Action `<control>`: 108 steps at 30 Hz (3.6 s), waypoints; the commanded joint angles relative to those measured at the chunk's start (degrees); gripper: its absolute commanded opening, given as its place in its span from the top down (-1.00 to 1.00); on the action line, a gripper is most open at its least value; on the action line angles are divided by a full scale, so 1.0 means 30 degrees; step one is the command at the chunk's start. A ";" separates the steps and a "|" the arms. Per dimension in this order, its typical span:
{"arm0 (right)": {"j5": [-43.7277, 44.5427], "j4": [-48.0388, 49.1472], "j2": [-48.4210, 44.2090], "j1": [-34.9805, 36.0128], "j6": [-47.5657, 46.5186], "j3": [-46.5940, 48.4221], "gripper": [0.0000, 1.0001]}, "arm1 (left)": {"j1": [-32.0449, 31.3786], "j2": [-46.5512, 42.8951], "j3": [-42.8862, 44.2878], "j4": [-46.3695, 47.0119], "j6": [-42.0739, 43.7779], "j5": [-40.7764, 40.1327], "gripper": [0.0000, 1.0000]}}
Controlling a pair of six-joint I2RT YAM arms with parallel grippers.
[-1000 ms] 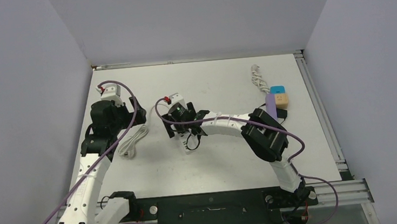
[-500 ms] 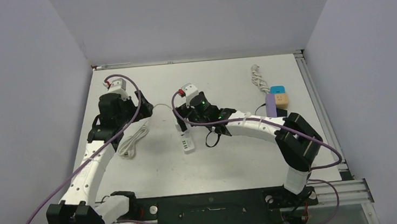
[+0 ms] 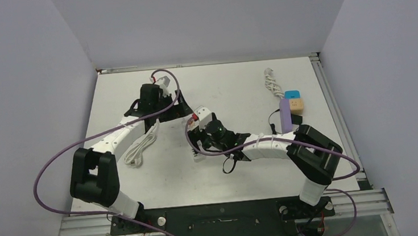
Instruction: Pull the plug off the socket
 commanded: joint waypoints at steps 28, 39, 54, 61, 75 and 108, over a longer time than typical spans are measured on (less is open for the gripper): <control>0.4859 0.3211 0.2188 0.1403 0.1608 -0.0166 0.03 | -0.0453 -0.0501 0.0394 -0.1742 0.0494 0.0947 -0.78; 0.4048 0.3886 0.2356 0.1419 0.1845 -0.0448 0.26 | -0.0424 -0.0084 0.0320 -0.1169 -0.0054 0.2014 -0.54; 0.4066 0.4098 0.2155 0.1412 0.2188 -0.0654 0.03 | -0.0713 0.1465 0.0572 -0.2625 0.1137 -0.0051 -0.27; 0.4285 0.3862 0.2239 0.1386 0.2229 -0.0548 0.09 | -0.1004 0.1925 0.0096 -0.2704 0.1156 0.0167 -0.21; 0.2767 0.4021 0.2101 -0.0367 0.4289 -0.1655 0.51 | -0.1069 0.2624 0.0264 -0.3268 0.1215 -0.0047 0.00; 0.6664 0.2460 0.2080 0.1731 0.1940 -0.0507 0.71 | -0.1347 0.4570 0.0340 -0.3561 0.0805 0.0765 0.24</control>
